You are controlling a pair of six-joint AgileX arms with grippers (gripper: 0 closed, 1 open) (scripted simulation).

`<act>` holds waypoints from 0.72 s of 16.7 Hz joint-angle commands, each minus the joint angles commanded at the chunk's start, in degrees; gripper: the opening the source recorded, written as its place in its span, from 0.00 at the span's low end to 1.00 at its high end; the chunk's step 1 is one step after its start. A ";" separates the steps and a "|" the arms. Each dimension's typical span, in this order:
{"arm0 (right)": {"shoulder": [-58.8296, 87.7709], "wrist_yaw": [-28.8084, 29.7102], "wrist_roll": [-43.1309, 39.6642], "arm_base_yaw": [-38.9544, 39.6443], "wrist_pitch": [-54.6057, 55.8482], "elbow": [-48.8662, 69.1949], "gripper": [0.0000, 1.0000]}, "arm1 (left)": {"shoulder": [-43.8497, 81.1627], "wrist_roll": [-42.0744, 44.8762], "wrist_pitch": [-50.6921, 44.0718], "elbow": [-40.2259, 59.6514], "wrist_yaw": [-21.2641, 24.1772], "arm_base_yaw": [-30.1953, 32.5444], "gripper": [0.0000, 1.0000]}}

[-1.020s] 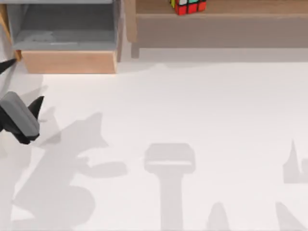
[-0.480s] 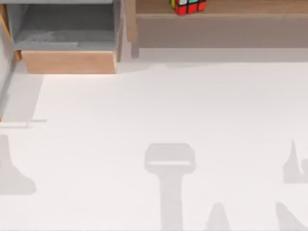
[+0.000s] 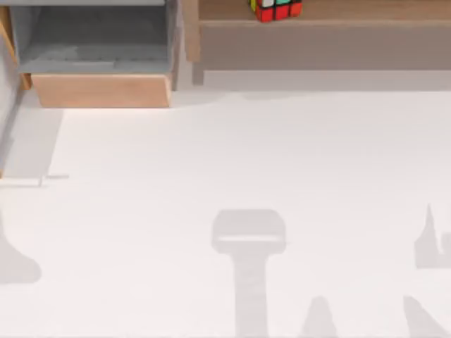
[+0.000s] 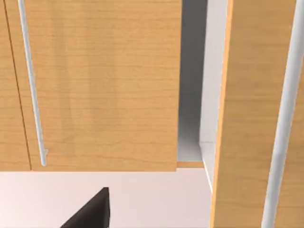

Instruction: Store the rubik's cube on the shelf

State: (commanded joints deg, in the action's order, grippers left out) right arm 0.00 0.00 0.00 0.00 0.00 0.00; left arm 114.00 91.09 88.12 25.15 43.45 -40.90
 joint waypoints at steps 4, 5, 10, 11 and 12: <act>0.00 0.00 0.00 0.00 0.00 0.00 1.00 | 1.49 0.01 -1.97 3.49 -2.59 2.48 1.00; 0.00 0.00 0.00 0.00 0.00 0.00 1.00 | 1.77 0.00 -2.35 4.18 -3.09 2.98 1.00; 0.00 0.00 0.00 0.00 0.00 0.00 1.00 | 1.87 -0.01 -2.48 4.40 -3.25 3.15 0.92; 0.00 0.00 0.00 0.00 0.00 0.00 1.00 | 1.87 -0.01 -2.48 4.40 -3.25 3.15 0.85; 0.00 0.00 0.00 0.00 0.00 0.00 1.00 | 1.87 -0.01 -2.48 4.40 -3.25 3.15 0.77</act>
State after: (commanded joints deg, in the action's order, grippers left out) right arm 0.00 0.00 0.00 0.00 0.00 0.00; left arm 115.87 91.08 85.65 29.55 40.20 -37.75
